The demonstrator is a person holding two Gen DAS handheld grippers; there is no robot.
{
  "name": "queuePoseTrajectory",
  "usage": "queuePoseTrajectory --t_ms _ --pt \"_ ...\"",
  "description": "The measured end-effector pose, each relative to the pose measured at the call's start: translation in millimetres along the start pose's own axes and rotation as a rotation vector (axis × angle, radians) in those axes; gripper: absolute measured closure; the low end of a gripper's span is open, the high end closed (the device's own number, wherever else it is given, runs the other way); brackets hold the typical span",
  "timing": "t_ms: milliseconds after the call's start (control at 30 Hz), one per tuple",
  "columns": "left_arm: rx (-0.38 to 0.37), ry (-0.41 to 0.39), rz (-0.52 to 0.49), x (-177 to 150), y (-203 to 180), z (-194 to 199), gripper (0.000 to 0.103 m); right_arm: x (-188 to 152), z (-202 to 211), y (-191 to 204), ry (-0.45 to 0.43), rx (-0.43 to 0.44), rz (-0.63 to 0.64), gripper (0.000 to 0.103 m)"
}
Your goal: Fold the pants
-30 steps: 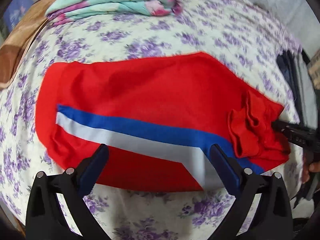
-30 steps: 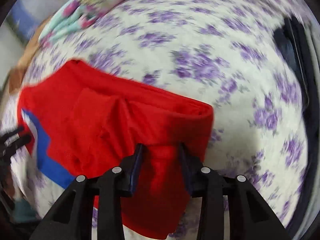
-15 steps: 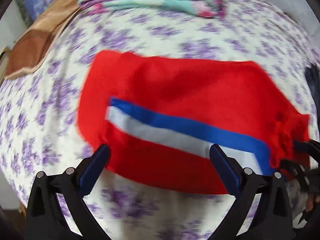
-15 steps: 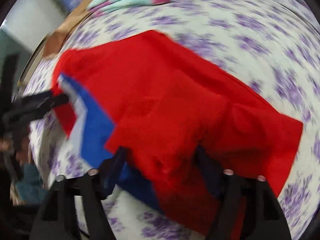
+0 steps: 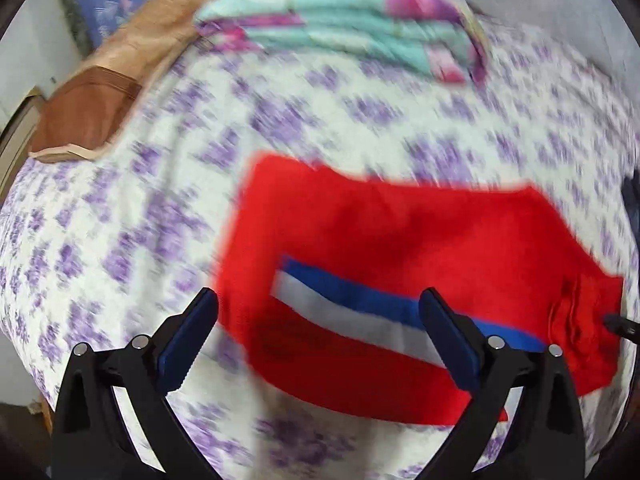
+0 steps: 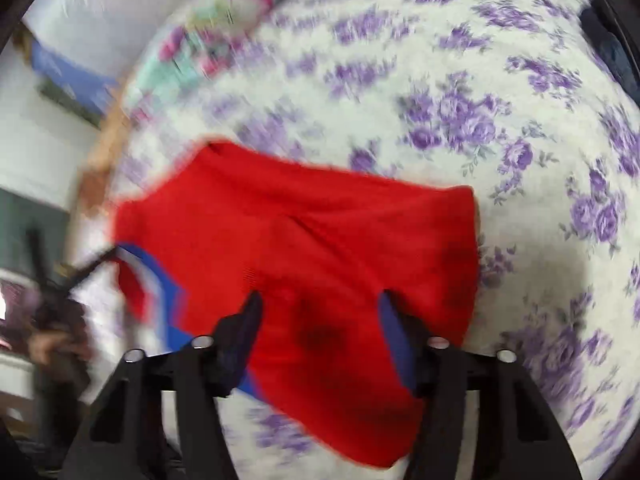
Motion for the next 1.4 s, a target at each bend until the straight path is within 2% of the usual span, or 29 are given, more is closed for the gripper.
queuePoseTrajectory --t_ms 67,200,233,300,367,467,567,600,667,733,800,867,933,967,1000,1033,1100,1167,1200,1267,1367,1400 --pt "0.007 -0.009 0.007 3.9 15.8 -0.2 0.005 1.1 21.3 -3.1 -0.059 -0.007 -0.010 0.032" --pt "-0.016 0.065 0.015 10.3 39.1 -29.7 0.005 4.4 36.9 -16.3 -0.090 -0.016 -0.070 0.032" --pt "-0.013 0.069 0.018 10.9 41.1 -36.1 0.011 3.3 39.1 -19.3 -0.093 -0.022 -0.086 0.032" --pt "-0.060 0.097 0.034 9.7 41.2 -48.7 0.023 1.4 41.2 -23.7 -0.093 -0.026 -0.101 0.031" --pt "-0.080 0.112 0.062 8.9 38.4 -54.3 0.026 -1.6 39.1 -25.1 -0.090 -0.026 -0.101 0.031" --pt "-0.007 0.091 -0.023 10.2 24.3 -54.2 0.026 -7.3 33.7 -19.5 -0.073 -0.031 -0.081 0.031" --pt "0.170 0.046 -0.232 13.8 -8.6 -43.3 0.028 -11.5 24.8 -12.7 -0.051 -0.041 -0.061 0.031" --pt "0.197 0.023 -0.343 12.0 -27.3 -40.3 0.028 -13.4 21.8 -11.3 -0.041 -0.038 -0.058 0.031" --pt "0.190 0.033 -0.439 7.7 -47.7 -44.5 0.024 -15.2 18.7 -8.7 -0.032 -0.038 -0.054 0.031" --pt "0.203 0.057 -0.455 4.8 -53.0 -54.6 0.024 -17.1 18.0 -6.4 -0.027 -0.037 -0.048 0.031" --pt "0.124 0.072 -0.360 11.2 -41.7 -59.5 0.024 -18.4 19.4 -4.6 -0.030 -0.035 -0.046 0.031" --pt "-0.020 0.092 -0.219 16.5 -19.0 -65.8 0.024 -19.1 23.1 -5.5 -0.037 -0.034 -0.049 0.030" --pt "-0.083 0.093 -0.187 17.9 -9.0 -67.9 0.027 -19.3 26.5 -8.2 -0.044 -0.033 -0.058 0.030" --pt "-0.076 0.094 -0.202 17.5 -9.6 -67.1 0.030 -19.9 27.6 -9.1 -0.047 -0.032 -0.062 0.030" --pt "-0.069 0.091 -0.214 17.1 -10.2 -65.5 0.040 -20.2 28.1 -10.2 -0.049 -0.032 -0.066 0.030" --pt "-0.065 0.087 -0.207 17.4 -8.1 -61.7 0.056 -20.8 28.7 -11.8 -0.051 -0.031 -0.071 0.030" --pt "-0.109 0.091 -0.160 21.7 -5.6 -47.9 0.070 -21.7 28.5 -12.6 -0.053 -0.031 -0.077 0.030" --pt "-0.163 0.042 -0.137 27.0 -10.0 -20.3 0.072 -22.8 29.2 -11.8 -0.055 -0.025 -0.074 0.030" --pt "-0.166 0.017 -0.154 28.0 -16.6 -9.7 0.072 -23.2 29.5 -11.6 -0.056 -0.024 -0.072 0.030" --pt "-0.217 -0.043 -0.187 27.3 -35.3 23.0 0.072 -23.3 30.1 -10.7 -0.058 -0.017 -0.077 0.030" --pt "-0.375 -0.090 -0.248 20.1 -83.3 61.6 0.070 -22.6 30.8 -6.0 -0.060 0.013 -0.087 0.030" --pt "-0.424 -0.094 -0.291 14.2 -104.1 68.9 0.063 -22.2 30.3 -3.3 -0.058 0.020 -0.085 0.030"
Point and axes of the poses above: each gripper's, at about its wrist camera, not at the fingertips, and z roughly against the way its jaws point, y to its left, x to its top, the point moved 2 cm from there along -z, roughly the way its jaws point, and after that the axes turned 10 degrees about -z, right-handed, at the moved point
